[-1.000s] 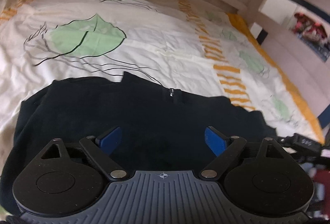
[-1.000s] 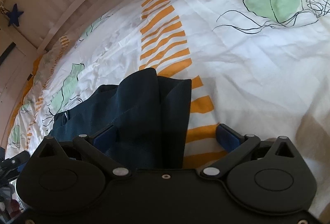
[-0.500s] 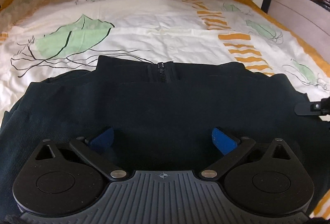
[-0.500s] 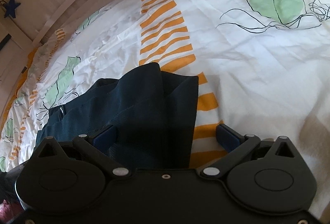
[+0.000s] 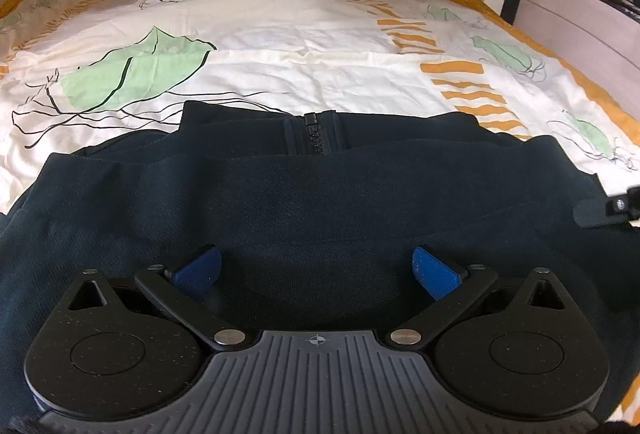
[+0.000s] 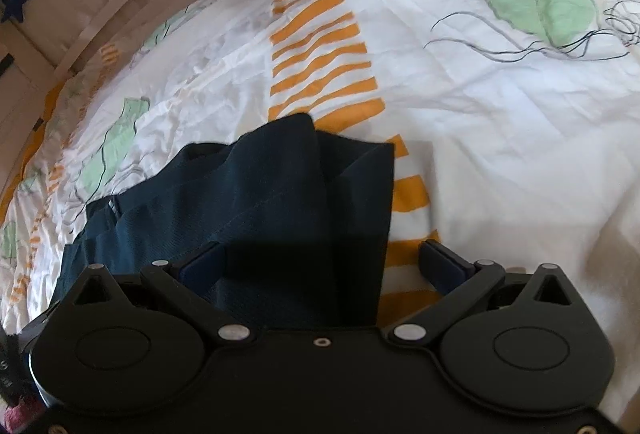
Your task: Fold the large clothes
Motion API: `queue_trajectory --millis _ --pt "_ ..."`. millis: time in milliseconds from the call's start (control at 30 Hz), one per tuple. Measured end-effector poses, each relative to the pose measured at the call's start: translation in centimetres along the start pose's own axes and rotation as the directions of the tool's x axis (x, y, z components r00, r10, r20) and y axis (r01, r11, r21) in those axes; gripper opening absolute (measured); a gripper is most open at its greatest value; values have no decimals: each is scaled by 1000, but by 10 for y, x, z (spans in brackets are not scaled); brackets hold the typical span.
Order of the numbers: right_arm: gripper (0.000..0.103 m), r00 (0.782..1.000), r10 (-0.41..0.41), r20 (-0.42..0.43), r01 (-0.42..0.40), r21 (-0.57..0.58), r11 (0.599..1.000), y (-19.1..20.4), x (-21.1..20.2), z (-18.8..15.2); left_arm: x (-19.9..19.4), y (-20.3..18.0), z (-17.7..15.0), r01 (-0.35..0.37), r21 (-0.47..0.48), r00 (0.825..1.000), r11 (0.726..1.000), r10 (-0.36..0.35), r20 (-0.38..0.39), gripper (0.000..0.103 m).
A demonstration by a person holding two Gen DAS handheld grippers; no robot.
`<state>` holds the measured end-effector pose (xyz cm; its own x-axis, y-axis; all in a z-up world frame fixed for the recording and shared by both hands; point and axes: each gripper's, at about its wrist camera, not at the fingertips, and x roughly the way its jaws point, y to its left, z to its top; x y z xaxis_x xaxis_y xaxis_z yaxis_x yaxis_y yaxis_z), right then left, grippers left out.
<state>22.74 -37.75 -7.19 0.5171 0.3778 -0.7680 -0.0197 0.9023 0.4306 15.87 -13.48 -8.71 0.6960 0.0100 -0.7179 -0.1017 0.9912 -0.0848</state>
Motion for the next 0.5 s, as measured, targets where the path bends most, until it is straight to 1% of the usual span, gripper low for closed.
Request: queue_trajectory --millis 67,133,233,300,400,500 --pt "103 999 16 -39 -18 -44 999 3 1 -1 0 0 0 2 0 1000 1000 -2 1 103" --pt "103 998 26 -61 -31 -74 997 6 0 -5 0 1 0 2 0 1000 1000 -2 2 103" --pt "103 995 55 -86 -63 -87 994 8 -5 -12 -1 1 -1 3 0 1000 1000 -3 4 103" --pt "103 990 98 -103 -104 -54 993 4 -9 -17 0 1 0 3 1 1000 1000 -3 3 103" --pt "103 977 174 -123 -171 36 985 -2 -15 -25 0 1 0 2 1 1000 1000 -2 1 103" --pt "103 969 217 -117 -205 111 973 -5 -19 -35 0 0 0 1 3 1000 1000 -1 -1 103"
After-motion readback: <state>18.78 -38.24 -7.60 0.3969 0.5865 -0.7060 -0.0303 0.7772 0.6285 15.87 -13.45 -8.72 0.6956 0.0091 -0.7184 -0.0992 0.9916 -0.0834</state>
